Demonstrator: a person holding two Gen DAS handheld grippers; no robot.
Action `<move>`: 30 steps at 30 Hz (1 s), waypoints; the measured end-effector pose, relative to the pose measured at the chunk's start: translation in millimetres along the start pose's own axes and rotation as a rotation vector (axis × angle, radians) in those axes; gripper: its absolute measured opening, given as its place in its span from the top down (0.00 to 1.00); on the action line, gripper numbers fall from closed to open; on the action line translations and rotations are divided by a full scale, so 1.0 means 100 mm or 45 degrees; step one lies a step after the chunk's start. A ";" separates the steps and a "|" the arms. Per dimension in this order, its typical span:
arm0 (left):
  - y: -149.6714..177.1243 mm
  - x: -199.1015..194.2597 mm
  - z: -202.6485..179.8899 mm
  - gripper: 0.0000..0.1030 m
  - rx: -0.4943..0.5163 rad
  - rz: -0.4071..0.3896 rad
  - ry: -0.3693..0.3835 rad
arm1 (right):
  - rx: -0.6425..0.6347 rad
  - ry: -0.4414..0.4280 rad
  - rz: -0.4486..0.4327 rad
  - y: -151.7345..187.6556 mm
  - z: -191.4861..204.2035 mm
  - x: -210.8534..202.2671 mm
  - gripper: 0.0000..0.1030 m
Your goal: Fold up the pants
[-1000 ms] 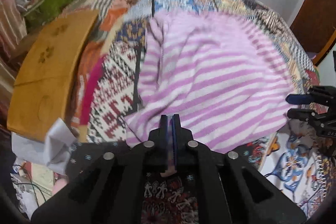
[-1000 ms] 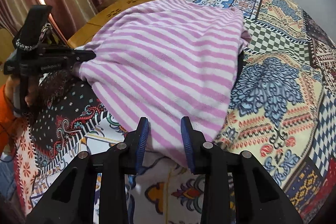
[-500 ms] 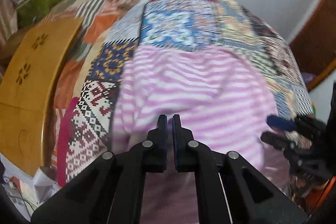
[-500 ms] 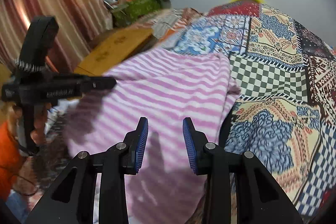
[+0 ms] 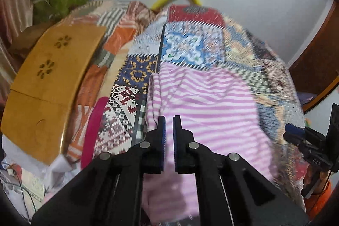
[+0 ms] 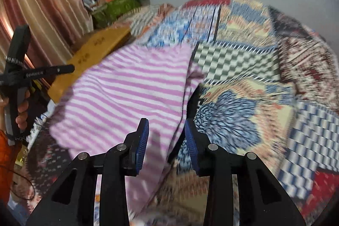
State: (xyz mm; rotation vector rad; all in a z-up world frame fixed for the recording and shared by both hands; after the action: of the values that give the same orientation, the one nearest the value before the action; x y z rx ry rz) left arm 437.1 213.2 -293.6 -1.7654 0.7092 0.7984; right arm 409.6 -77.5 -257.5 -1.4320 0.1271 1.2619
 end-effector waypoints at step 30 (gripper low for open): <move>1.79 -3.67 -1.64 0.31 0.333 -0.828 0.106 | -0.242 0.006 -0.846 0.60 1.75 -3.17 0.31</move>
State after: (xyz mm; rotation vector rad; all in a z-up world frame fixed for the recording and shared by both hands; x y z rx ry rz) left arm 106.7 37.6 -61.5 -1.6472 0.2399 0.1806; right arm 133.4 -139.6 -24.9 -1.4666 -0.4458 0.7307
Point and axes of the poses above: each gripper's, at about its wrist camera, not at the fingertips, and x roughly the way its jaws point, z to its left, y to its underside, the point moved 2 cm from there along x, roughly the way its jaws point, and after that the axes turned 3 degrees about -x, right-handed, at the moved point
